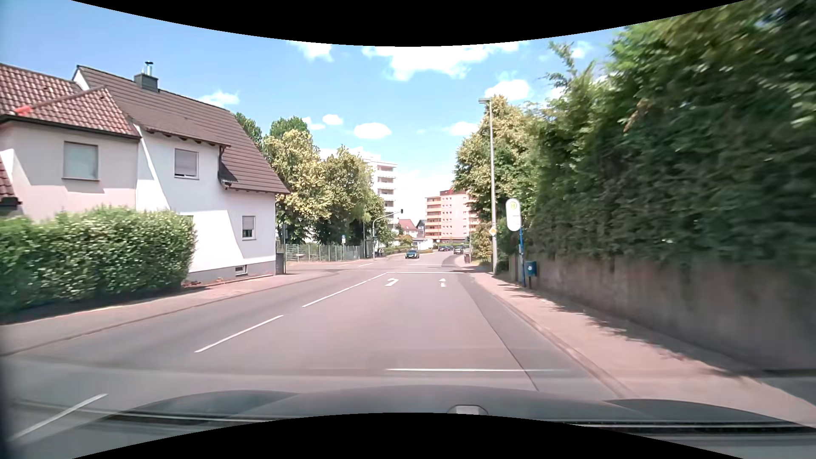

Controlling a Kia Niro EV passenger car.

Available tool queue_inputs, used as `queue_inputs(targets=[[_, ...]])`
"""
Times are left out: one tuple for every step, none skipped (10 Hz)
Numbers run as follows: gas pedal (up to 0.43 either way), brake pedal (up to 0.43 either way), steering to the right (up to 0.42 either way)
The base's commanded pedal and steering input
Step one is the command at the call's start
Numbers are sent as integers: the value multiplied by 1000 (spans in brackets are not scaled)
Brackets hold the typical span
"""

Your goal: Follow the waypoints while adhering to traffic rules and regulations

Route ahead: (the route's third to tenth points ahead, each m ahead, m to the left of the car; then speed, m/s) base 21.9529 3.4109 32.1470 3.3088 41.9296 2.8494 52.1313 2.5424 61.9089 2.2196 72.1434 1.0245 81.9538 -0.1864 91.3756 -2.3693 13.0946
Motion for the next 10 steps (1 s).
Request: queue_inputs(targets=[[0, 122, 0], [0, 122, 0], [0, 116, 0], [0, 116, 0], [0, 116, 0], [0, 116, -1], [0, 116, -1], [0, 110, -1], [0, 116, -1], [0, 116, -1]])
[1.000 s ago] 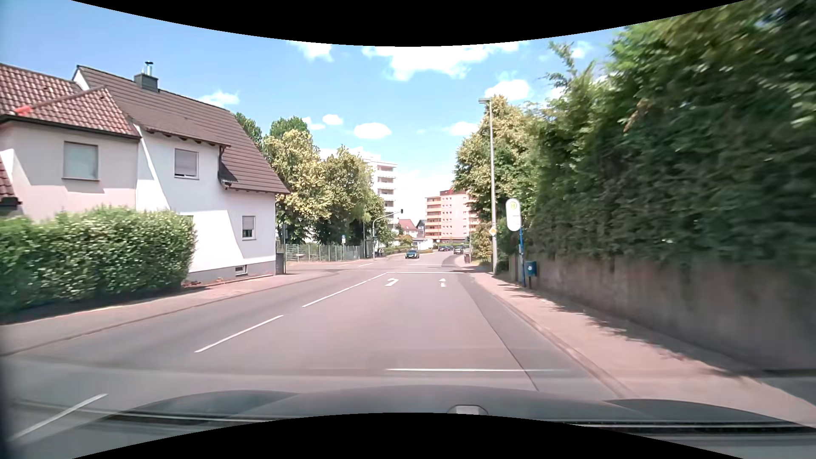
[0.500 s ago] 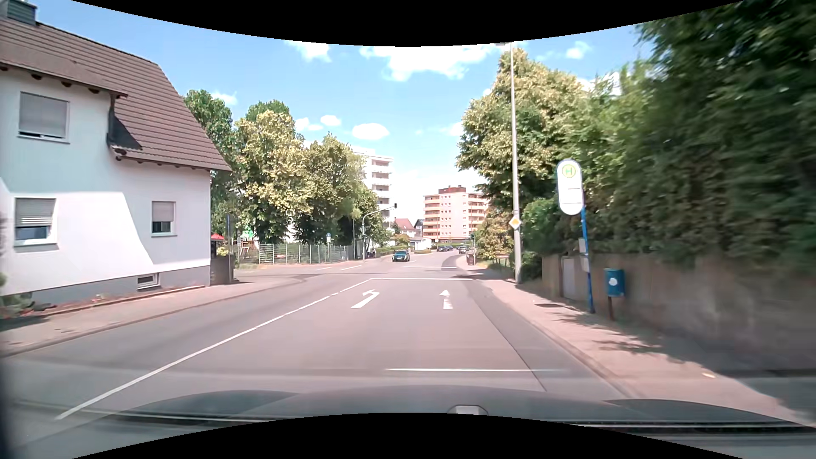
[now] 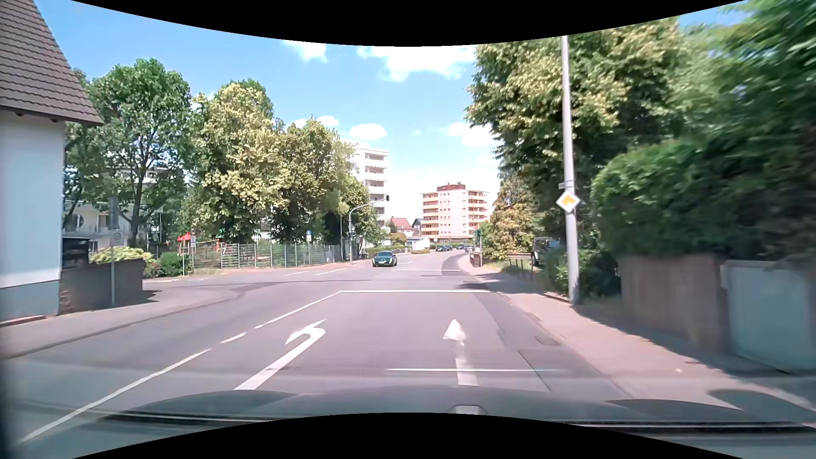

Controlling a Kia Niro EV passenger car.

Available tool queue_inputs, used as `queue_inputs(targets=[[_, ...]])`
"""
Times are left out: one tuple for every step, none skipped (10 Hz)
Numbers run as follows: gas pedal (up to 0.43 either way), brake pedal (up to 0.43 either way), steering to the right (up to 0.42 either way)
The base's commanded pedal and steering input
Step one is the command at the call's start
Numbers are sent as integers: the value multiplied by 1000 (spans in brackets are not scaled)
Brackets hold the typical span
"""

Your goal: Follow the waypoints while adhering to traffic rules and regulations

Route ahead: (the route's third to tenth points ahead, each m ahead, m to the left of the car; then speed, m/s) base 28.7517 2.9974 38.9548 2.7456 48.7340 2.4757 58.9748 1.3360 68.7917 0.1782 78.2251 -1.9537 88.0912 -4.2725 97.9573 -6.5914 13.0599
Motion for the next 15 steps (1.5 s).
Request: queue_inputs(targets=[[0, 116, -1], [0, 116, -1], [0, 116, -1], [0, 116, -1], [0, 116, -1], [0, 116, -1], [0, 116, -2], [0, 116, -2], [0, 122, -2], [0, 128, -2], [0, 134, -2], [0, 122, -2], [0, 128, -2], [0, 128, -1], [0, 128, 0]])
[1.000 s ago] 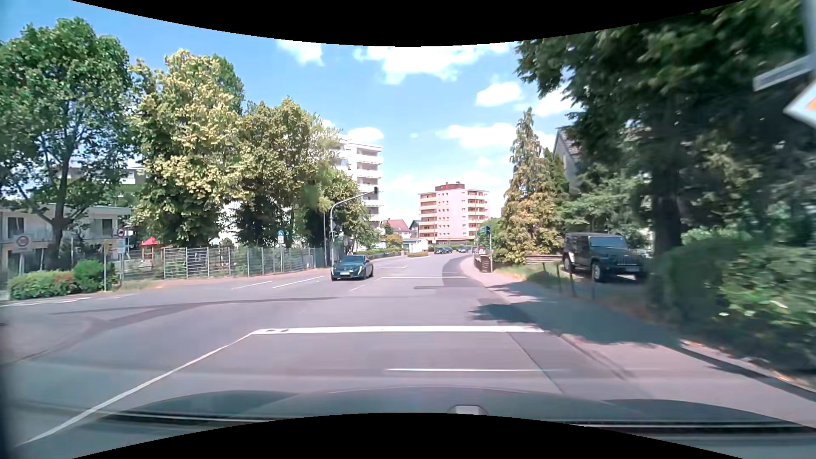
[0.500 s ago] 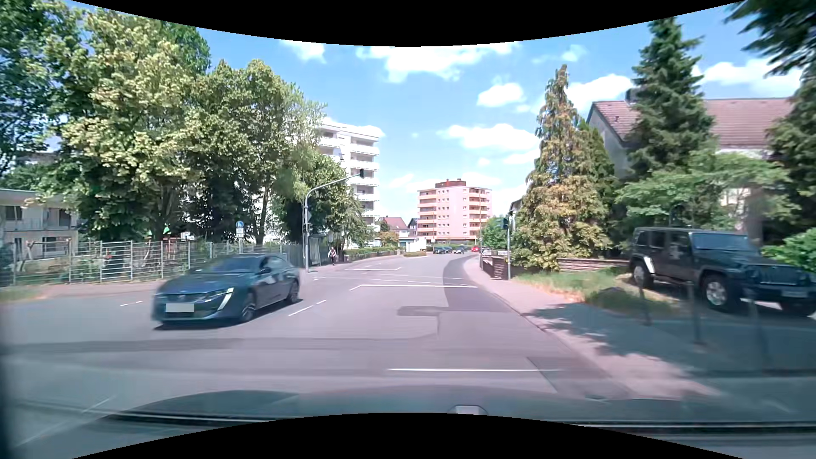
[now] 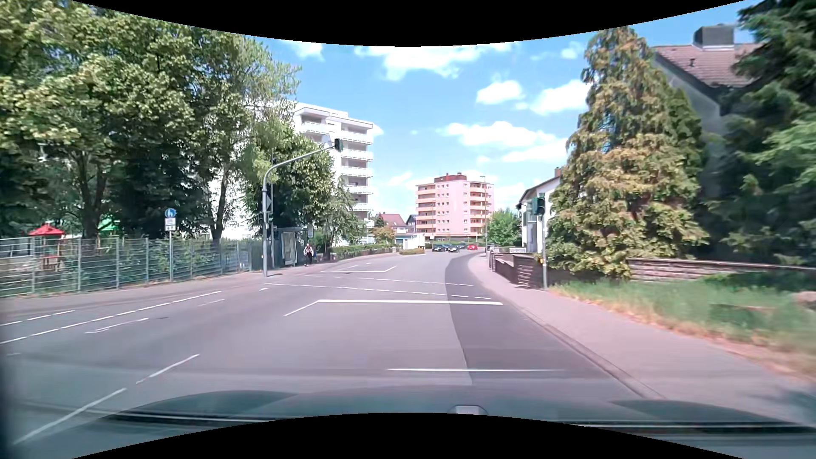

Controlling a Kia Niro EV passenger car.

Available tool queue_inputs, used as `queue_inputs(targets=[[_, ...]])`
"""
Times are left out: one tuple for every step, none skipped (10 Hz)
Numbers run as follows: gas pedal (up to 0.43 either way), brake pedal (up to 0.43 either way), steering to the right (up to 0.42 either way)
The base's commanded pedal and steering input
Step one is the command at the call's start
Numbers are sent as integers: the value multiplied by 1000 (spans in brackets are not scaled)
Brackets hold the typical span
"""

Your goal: Follow the waypoints while adhering to traffic rules and regulations

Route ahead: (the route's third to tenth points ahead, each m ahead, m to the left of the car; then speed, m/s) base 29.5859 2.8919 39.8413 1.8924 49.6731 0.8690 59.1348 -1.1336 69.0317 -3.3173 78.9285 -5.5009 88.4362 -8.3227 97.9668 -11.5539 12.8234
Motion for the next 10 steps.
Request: queue_inputs(targets=[[0, 134, 0], [0, 134, 1], [0, 134, 1], [0, 140, 2], [0, 134, 5], [0, 134, 6], [0, 134, 7], [0, 134, 8], [0, 128, 7], [0, 134, 7]])
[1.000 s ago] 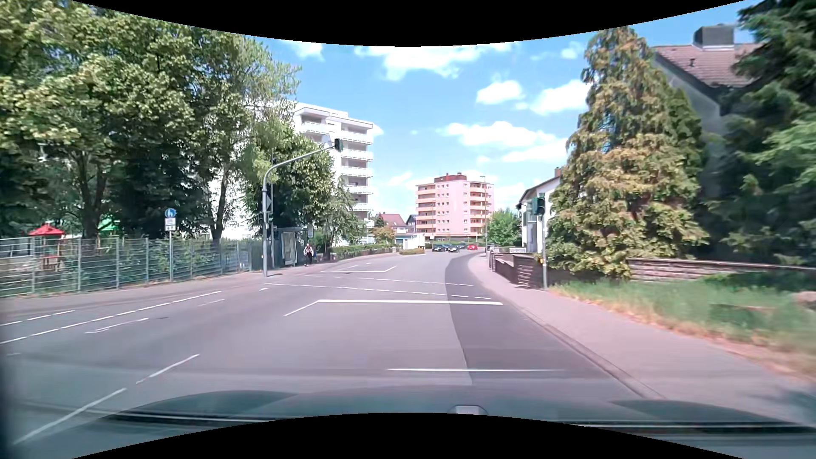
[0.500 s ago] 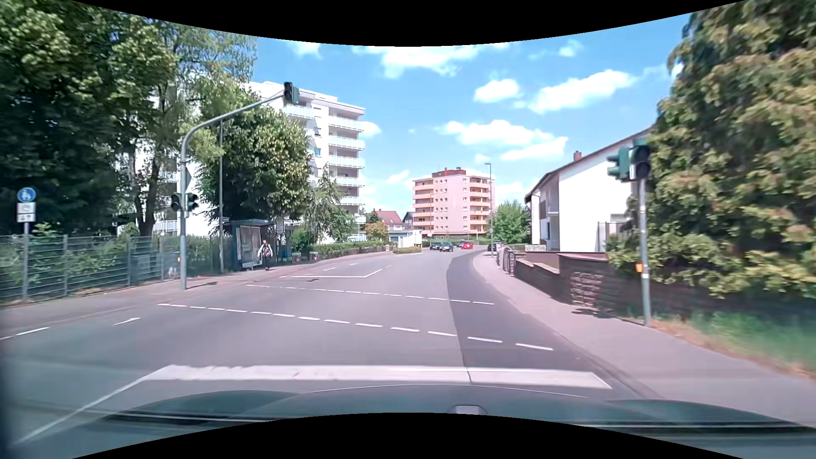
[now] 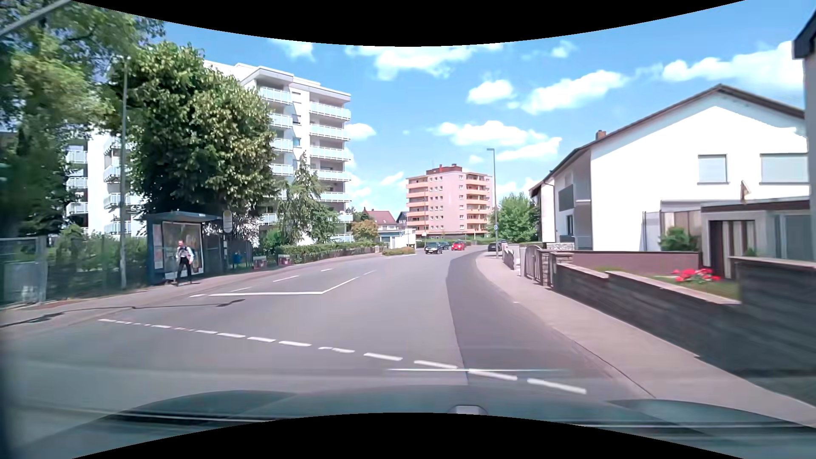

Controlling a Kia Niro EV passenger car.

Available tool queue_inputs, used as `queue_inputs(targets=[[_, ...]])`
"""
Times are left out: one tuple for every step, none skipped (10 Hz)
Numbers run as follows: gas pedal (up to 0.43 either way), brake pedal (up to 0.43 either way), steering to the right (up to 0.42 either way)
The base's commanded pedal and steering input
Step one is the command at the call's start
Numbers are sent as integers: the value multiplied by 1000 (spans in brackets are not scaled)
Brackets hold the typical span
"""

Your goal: Follow the waypoints while adhering to traffic rules and regulations

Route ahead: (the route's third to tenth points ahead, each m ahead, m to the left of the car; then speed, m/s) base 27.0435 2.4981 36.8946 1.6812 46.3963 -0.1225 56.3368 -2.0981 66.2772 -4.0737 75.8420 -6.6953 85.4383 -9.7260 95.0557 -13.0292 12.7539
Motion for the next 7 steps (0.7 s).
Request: queue_inputs(targets=[[0, 134, 7], [0, 134, 7], [0, 134, 7], [0, 128, 7], [0, 134, 7], [0, 134, 7], [0, 128, 7]])
